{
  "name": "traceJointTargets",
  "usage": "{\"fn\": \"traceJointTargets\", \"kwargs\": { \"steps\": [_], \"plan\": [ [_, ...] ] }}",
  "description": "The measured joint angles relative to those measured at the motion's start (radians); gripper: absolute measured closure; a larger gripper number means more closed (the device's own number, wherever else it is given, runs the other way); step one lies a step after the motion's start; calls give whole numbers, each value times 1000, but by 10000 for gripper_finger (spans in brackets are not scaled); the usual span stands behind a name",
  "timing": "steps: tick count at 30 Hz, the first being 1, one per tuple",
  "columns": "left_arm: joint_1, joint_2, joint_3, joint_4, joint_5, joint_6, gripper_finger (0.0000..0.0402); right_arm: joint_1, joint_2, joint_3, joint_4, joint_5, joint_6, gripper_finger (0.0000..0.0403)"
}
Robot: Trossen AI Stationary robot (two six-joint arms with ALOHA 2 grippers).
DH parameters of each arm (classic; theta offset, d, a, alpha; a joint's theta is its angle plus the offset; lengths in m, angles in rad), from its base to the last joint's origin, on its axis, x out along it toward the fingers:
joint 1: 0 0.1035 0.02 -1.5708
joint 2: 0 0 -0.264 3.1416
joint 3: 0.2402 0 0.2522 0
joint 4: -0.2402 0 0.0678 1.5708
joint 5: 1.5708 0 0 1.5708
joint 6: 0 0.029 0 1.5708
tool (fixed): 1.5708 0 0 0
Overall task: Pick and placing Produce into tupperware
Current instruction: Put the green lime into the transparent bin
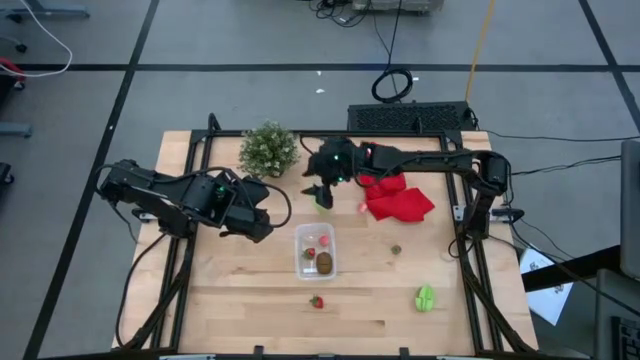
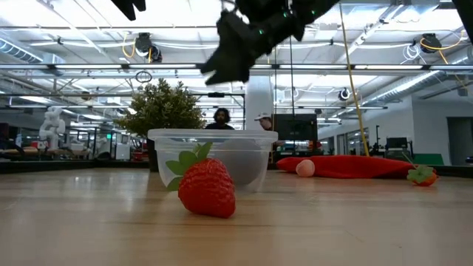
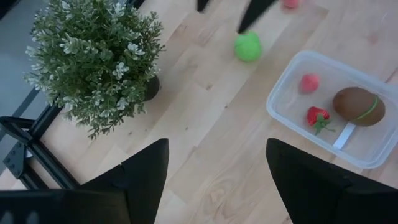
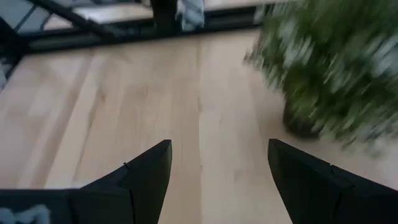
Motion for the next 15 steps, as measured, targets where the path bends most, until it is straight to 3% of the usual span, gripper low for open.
{"fn": "traceJointTargets", "kwargs": {
  "steps": [5, 9, 15],
  "plan": [
    [0, 0, 0, 0, 0, 17, 128, -11, 44, 137, -129, 5, -8, 146],
    [0, 0, 0, 0, 1, 23, 128, -9, 153, 275, -281, 12, -47, 146],
    [0, 0, 0, -10, 14, 30, 128, 5, 265, 388, -467, 111, -118, 146]
  ]
}}
